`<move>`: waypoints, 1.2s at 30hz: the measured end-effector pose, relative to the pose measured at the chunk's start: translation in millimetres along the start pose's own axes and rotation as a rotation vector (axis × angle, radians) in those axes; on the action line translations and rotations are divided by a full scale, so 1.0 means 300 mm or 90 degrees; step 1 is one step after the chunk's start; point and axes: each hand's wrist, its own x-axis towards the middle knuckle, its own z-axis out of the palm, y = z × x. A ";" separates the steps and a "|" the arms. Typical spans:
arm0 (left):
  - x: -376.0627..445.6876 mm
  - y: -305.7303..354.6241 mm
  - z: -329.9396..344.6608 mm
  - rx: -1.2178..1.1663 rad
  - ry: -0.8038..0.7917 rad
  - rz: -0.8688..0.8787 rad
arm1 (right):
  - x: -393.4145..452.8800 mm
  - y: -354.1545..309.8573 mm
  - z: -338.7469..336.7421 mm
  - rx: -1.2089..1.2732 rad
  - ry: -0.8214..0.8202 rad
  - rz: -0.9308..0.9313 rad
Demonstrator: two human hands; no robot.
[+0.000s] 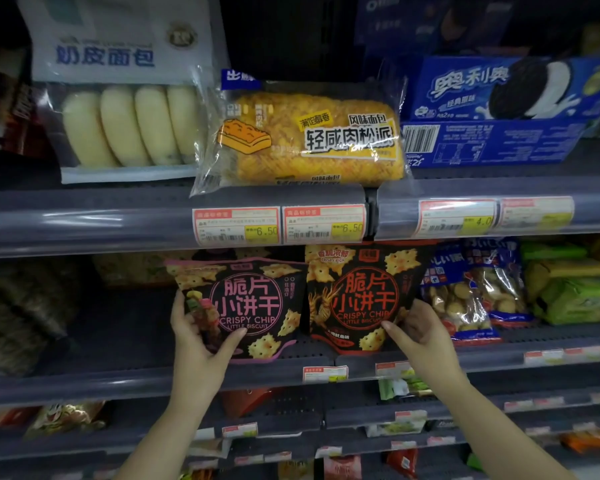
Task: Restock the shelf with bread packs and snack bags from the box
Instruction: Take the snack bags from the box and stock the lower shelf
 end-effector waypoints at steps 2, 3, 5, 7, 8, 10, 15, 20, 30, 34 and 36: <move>-0.009 -0.003 0.001 -0.003 0.001 -0.008 | 0.002 0.010 0.005 -0.008 0.000 0.006; -0.015 0.000 0.004 0.000 0.005 -0.009 | 0.002 0.012 0.005 -0.009 -0.002 0.008; -0.025 0.008 0.007 0.017 0.015 -0.011 | -0.004 0.008 0.004 -0.007 -0.004 0.006; -0.031 0.011 0.008 0.034 0.034 -0.013 | -0.019 -0.001 -0.001 -0.004 0.017 -0.017; -0.033 0.011 0.008 0.052 0.050 -0.012 | -0.027 -0.005 -0.004 -0.006 0.041 -0.038; -0.039 0.009 0.007 0.107 0.072 -0.013 | -0.047 -0.017 -0.009 -0.018 0.116 -0.078; -0.081 0.039 0.007 0.183 0.134 -0.028 | -0.074 -0.060 -0.027 -0.025 0.172 -0.188; -0.165 0.097 0.022 0.211 0.164 -0.015 | -0.072 -0.106 -0.010 0.001 -0.011 -0.225; -0.545 0.104 0.003 0.191 0.231 -0.154 | -0.187 -0.179 0.172 0.044 -0.425 -0.220; -0.769 0.107 -0.033 0.190 0.315 -0.228 | -0.336 -0.187 0.288 0.087 -0.596 -0.209; -0.885 0.112 -0.051 0.209 0.358 -0.268 | -0.424 -0.180 0.346 0.096 -0.681 -0.194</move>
